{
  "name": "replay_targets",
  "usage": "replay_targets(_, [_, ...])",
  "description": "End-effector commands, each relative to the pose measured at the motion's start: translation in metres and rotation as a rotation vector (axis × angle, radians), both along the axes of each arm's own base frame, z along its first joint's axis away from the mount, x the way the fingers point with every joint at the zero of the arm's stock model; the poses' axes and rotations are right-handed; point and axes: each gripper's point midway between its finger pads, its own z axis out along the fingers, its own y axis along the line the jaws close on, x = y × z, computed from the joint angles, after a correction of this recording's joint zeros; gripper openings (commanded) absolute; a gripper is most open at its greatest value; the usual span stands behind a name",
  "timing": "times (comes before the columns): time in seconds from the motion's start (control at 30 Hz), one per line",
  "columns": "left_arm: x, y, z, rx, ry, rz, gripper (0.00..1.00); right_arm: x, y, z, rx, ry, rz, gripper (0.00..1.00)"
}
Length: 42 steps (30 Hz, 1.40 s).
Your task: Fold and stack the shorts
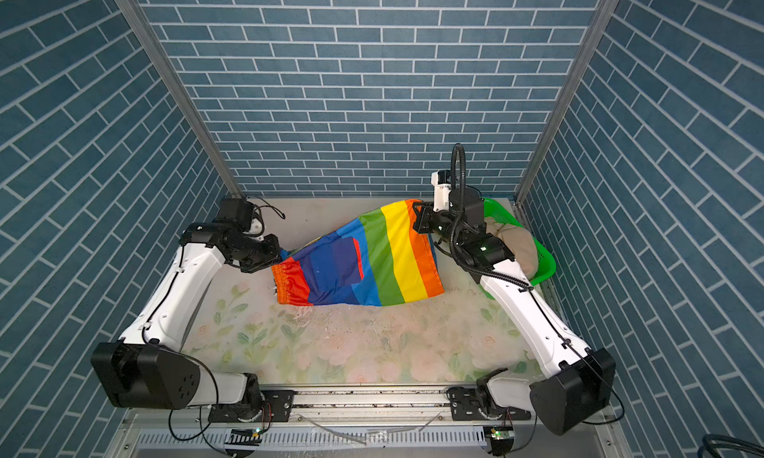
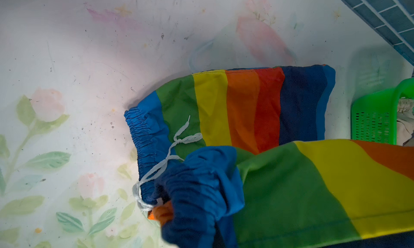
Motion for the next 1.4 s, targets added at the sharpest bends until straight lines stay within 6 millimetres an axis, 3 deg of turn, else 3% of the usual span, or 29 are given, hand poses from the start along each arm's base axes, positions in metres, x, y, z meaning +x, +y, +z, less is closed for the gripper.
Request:
replay_targets(0.0, [-0.004, 0.0, -0.013, -0.027, 0.035, 0.013, 0.06, 0.008, 0.007, 0.032, -0.018, -0.101, 0.029, 0.0])
replay_targets(0.13, [-0.007, 0.006, -0.021, -0.029, 0.047, 0.035, 0.06, 0.027, 0.012, 0.02, -0.074, -0.101, 0.017, 0.0])
replay_targets(0.37, [-0.006, 0.019, -0.039, -0.033, 0.083, 0.073, 0.06, 0.065, 0.028, -0.031, -0.14, -0.023, 0.01, 0.0])
replay_targets(0.53, [-0.002, 0.023, -0.061, -0.039, 0.125, 0.087, 0.06, 0.097, 0.034, -0.055, -0.192, -0.015, -0.003, 0.0])
replay_targets(0.83, [0.004, 0.029, -0.095, -0.042, 0.195, 0.105, 0.05, 0.146, 0.055, -0.059, -0.203, -0.046, 0.015, 0.0])
replay_targets(1.0, [0.004, 0.033, -0.114, -0.047, 0.238, 0.115, 0.04, 0.166, 0.074, -0.08, -0.183, -0.007, 0.061, 0.0])
replay_targets(1.37, [0.005, 0.05, -0.146, -0.079, 0.313, 0.164, 0.06, 0.205, 0.09, -0.196, -0.225, 0.17, 0.055, 0.0])
